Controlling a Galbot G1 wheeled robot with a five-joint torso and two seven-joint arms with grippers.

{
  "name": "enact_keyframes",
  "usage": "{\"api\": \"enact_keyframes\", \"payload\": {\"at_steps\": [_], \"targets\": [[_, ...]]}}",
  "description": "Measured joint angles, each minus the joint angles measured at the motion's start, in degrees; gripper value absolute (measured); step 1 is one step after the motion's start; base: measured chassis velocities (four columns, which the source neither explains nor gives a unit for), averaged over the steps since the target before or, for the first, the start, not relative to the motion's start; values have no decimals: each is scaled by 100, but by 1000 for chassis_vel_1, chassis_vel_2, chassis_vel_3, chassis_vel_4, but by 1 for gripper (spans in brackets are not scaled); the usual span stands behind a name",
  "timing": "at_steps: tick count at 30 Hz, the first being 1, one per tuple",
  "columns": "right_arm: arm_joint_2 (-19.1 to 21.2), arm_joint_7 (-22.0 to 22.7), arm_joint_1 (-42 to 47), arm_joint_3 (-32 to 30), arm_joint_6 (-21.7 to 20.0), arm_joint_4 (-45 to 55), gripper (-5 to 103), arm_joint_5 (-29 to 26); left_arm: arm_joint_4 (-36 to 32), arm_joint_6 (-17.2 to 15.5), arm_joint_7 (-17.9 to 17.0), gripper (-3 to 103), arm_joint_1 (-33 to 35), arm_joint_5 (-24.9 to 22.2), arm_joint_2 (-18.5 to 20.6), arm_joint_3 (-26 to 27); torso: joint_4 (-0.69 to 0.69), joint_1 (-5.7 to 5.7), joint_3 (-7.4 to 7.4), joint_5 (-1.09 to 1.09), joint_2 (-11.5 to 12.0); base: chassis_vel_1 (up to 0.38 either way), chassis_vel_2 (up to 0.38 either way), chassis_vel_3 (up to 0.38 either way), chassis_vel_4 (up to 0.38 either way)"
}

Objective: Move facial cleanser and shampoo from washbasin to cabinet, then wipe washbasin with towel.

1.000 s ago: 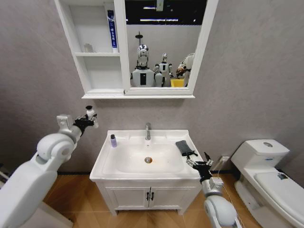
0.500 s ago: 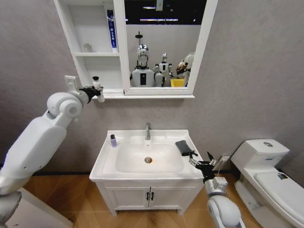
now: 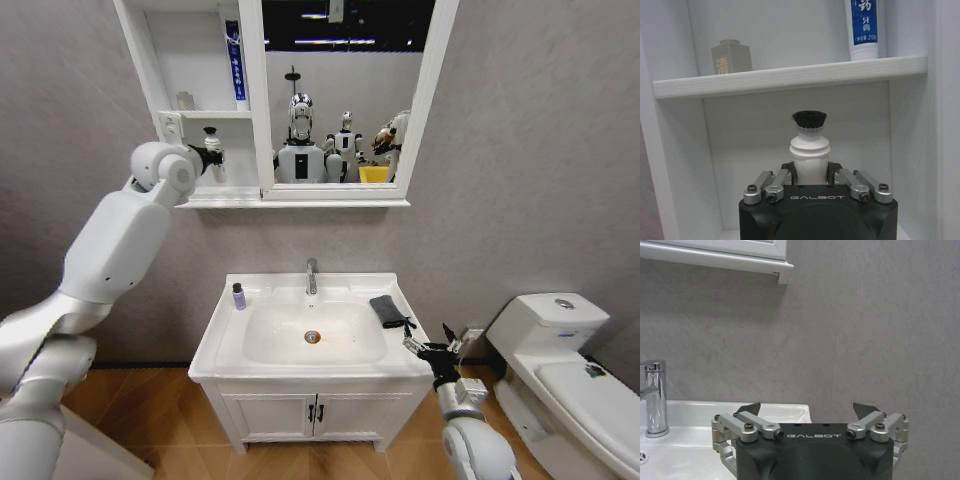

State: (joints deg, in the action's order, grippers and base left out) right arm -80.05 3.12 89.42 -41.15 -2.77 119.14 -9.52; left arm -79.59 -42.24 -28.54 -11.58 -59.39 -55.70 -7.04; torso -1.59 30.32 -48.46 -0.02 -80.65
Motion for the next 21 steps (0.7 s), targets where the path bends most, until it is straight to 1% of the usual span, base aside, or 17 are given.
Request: {"api": "enact_keyframes", "payload": {"at_steps": [5,7,10,14,17,21], "targets": [[12,0,63,-24,70,-14,100,-16,355,0,-216,32,-130,49,-85,2,1,0,0,0,-1,0,0,0,0],[15,9,81,-21,95,-22,100,-15,442,0,-230,32,-146,74,-85,16,1,0,0,0,-1,0,0,0,0],[38,40,116,16,141,-26,100,-14,518,0,-188,32,-143,102,-30,49,1,0,0,1,0,0,0,0,0],[73,59,74,12,140,-25,100,-18,450,0,-142,32,-61,114,58,51,2,-1,1,2,-1,0,0,0,0],[84,68,46,13,129,-30,100,-22,451,0,-142,32,-38,118,58,51,0,-1,1,1,-1,0,0,0,0],[87,71,30,27,114,-30,100,-26,579,1,-123,32,-38,144,12,55,0,-1,1,1,-1,0,0,0,0]]}}
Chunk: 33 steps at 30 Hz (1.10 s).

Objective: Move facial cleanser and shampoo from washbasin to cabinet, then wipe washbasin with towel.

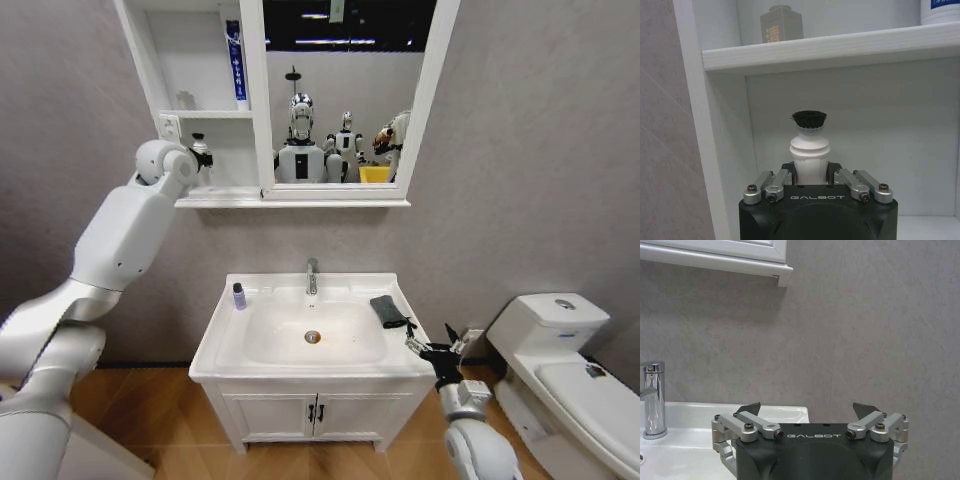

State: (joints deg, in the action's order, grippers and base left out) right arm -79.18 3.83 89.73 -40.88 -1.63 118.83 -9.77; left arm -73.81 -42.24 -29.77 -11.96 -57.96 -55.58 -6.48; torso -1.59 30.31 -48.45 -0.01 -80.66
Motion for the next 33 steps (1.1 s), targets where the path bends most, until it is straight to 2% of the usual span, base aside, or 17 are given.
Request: {"api": "enact_keyframes", "payload": {"at_steps": [20,21,23,25,26,28,29,30,31,33], "targets": [[3,-100,30,7,103,-74,100,34,306,5,16,32,-35,85,-149,54,1,0,0,0,0,0,0,0,0],[2,-116,35,-1,134,-74,100,37,325,6,15,28,-36,91,-172,54,1,0,0,0,0,0,0,0,0],[-3,-131,52,-11,168,-78,100,46,339,7,12,32,-40,92,-199,55,1,0,0,0,0,0,0,0,0],[-23,-144,99,-15,223,-98,100,61,365,10,11,43,-53,99,-241,61,0,0,0,0,0,0,0,0,0],[-23,-144,99,-15,223,-98,100,61,365,10,11,43,-53,99,-241,61,0,0,0,0,0,0,0,0,0],[-30,-146,119,-16,254,-105,100,77,381,11,9,54,-57,102,-250,61,0,0,0,-1,0,0,0,0,0],[-30,-145,118,-18,255,-105,100,77,383,11,9,54,-58,103,-250,61,0,0,0,0,0,0,0,0,0],[-27,-145,107,-27,256,-105,100,77,385,11,9,65,-62,99,-248,61,1,0,0,0,0,0,0,0,0],[-27,-145,107,-27,256,-105,100,77,385,11,9,65,-62,99,-248,61,1,0,0,0,0,0,0,0,0],[-23,-141,79,-37,256,-105,100,75,381,11,12,76,-66,90,-235,57,1,0,0,0,0,0,0,0,0]]}}
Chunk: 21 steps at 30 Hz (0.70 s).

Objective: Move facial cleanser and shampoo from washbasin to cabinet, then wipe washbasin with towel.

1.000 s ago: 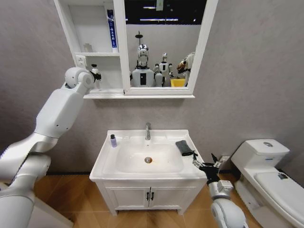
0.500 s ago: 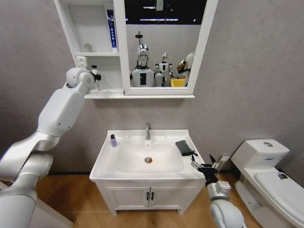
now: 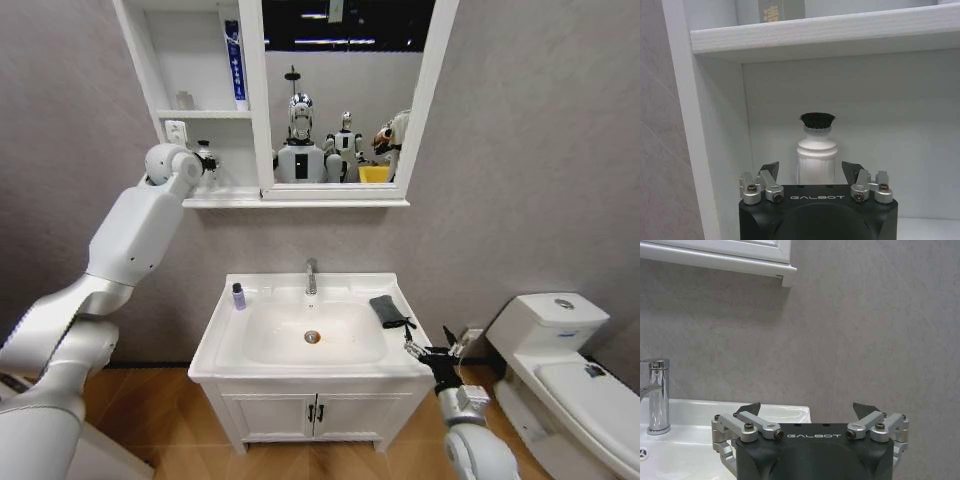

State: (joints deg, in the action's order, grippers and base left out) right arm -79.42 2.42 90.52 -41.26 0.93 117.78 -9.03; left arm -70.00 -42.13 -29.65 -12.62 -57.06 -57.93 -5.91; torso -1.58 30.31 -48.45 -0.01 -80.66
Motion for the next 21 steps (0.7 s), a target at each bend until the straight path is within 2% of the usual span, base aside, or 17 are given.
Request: {"api": "enact_keyframes", "payload": {"at_steps": [2,5,6,7,8,9,11,12,14,15,17,18,20,21], "targets": [[0,2,-5,-1,0,0,100,0,-6,0,1,76,-2,-3,12,-2,0,0,0,0,0,0,0,0,0],[1,6,-5,15,-2,7,100,0,-142,0,-11,91,4,-41,85,15,-2,0,0,0,0,0,0,0,0],[1,6,-5,15,-2,7,100,0,-142,0,-11,91,4,-41,85,15,-2,0,0,0,0,0,0,0,0],[0,9,-7,22,-5,14,100,1,-380,0,-71,96,51,-131,160,49,-2,0,0,0,0,0,0,0,0],[-1,12,-33,30,-13,17,100,28,-1181,2,-299,100,316,-473,476,143,-2,0,1,-1,0,0,0,0,0],[-1,12,-33,30,-13,17,100,28,-1181,2,-299,100,316,-473,476,143,-2,0,1,-1,0,0,0,0,0],[-17,13,-56,64,-14,2,100,83,-1882,2,-705,100,767,-747,746,356,1,0,1,0,0,0,0,0,0],[-17,13,-56,64,-14,2,100,83,-1882,2,-705,100,767,-747,746,356,1,0,1,0,0,0,0,0,0],[-53,13,-75,105,-13,-15,100,127,-2521,2,-1101,100,1393,-988,1006,660,-1,0,0,1,0,0,0,0,0],[-53,13,-75,105,-13,-15,100,127,-2521,2,-1101,100,1393,-988,1006,660,-1,0,0,1,0,0,0,0,0],[-79,13,-77,132,-8,-33,100,164,-3310,1,-1369,100,2163,-1216,1297,979,0,0,0,3,0,0,0,0,0],[-79,13,-77,132,-8,-33,100,164,-3310,1,-1369,100,2163,-1216,1297,979,0,0,0,3,0,0,0,0,0],[-100,13,-44,136,22,-39,100,190,-4007,20,-1478,100,3028,-1120,1517,1282,0,-1,1,-2,-1,0,0,0,0],[-112,13,-3,120,44,-32,100,200,-4263,64,-1467,100,3583,-869,1566,1444,0,-1,1,0,-1,0,0,0,0]]}}
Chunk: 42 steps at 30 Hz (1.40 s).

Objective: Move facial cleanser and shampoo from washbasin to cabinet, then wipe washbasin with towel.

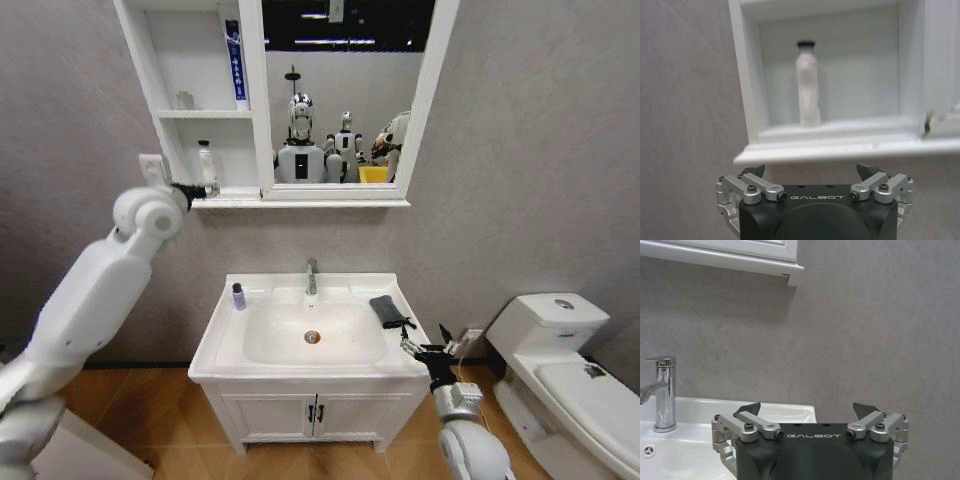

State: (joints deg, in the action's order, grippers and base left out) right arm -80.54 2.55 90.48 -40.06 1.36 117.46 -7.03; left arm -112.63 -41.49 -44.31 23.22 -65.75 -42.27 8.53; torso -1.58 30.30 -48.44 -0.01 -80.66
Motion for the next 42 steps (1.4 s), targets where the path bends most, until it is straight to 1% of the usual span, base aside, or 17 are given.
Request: {"api": "enact_keyframes", "payload": {"at_steps": [1,4,5,8,9,10,12,13,16,17,19,20,23,26,30,38,42], "targets": [[0,0,0,0,0,0,100,0,0,0,0,100,0,0,0,0,0,0,0,0,0,0,0,0,0],[-28,2,66,-52,48,26,100,19,-267,245,66,100,1217,753,-109,202,2,0,0,0,0,0,0,0,0],[-28,2,66,-52,48,26,100,19,-267,245,66,100,1217,753,-109,202,2,0,0,0,0,0,0,0,0],[-62,10,72,-73,71,23,100,40,-141,621,347,100,1948,1585,-708,257,-3,0,0,1,0,0,0,0,0],[-62,10,72,-73,71,23,100,40,-141,621,347,100,1948,1585,-708,257,-3,0,0,1,0,0,0,0,0],[-67,16,60,-68,72,23,100,46,54,893,655,100,2135,2083,-1005,245,-1,0,-1,0,0,0,0,0,0],[-65,25,44,-59,58,38,100,51,436,1289,1097,100,2282,2731,-1411,190,-3,0,-1,0,0,0,0,0,0],[-65,25,44,-59,58,38,100,51,436,1289,1097,100,2282,2731,-1411,190,-3,0,-1,0,0,0,0,0,0],[-56,38,25,-93,46,35,100,52,1049,1749,1609,100,2412,3366,-1863,136,-2,1,-1,-1,0,0,0,0,0],[-56,38,25,-93,46,35,100,52,1049,1749,1609,100,2412,3366,-1863,136,-2,1,-1,-1,0,0,0,0,0],[-57,44,27,-122,46,14,100,52,1497,2108,1917,100,2452,3713,-2069,123,0,1,-1,-2,0,0,0,0,0],[-57,44,27,-122,46,14,100,52,1497,2108,1917,100,2452,3713,-2069,123,0,1,-1,-2,0,0,0,0,0],[-61,49,41,-141,48,0,100,51,2279,2579,2143,100,2342,4065,-2441,132,-2,1,-1,-1,0,0,0,0,0],[-59,51,33,-140,48,-9,100,51,2595,2690,2177,100,2239,4089,-2622,137,-2,2,-1,1,0,0,0,0,0],[-57,52,-3,-139,45,-30,100,51,2732,2691,2196,100,2171,4111,-2678,138,-2,2,-1,-2,0,0,0,0,0],[-96,61,-90,-112,32,-102,100,63,2936,2504,2190,100,2120,4098,-2657,155,0,1,-1,0,0,0,0,0,0],[-111,65,-122,-105,24,-110,100,67,3240,2630,2294,100,2024,4077,-2767,200,-2,1,-1,0,0,0,0,0,0]]}}
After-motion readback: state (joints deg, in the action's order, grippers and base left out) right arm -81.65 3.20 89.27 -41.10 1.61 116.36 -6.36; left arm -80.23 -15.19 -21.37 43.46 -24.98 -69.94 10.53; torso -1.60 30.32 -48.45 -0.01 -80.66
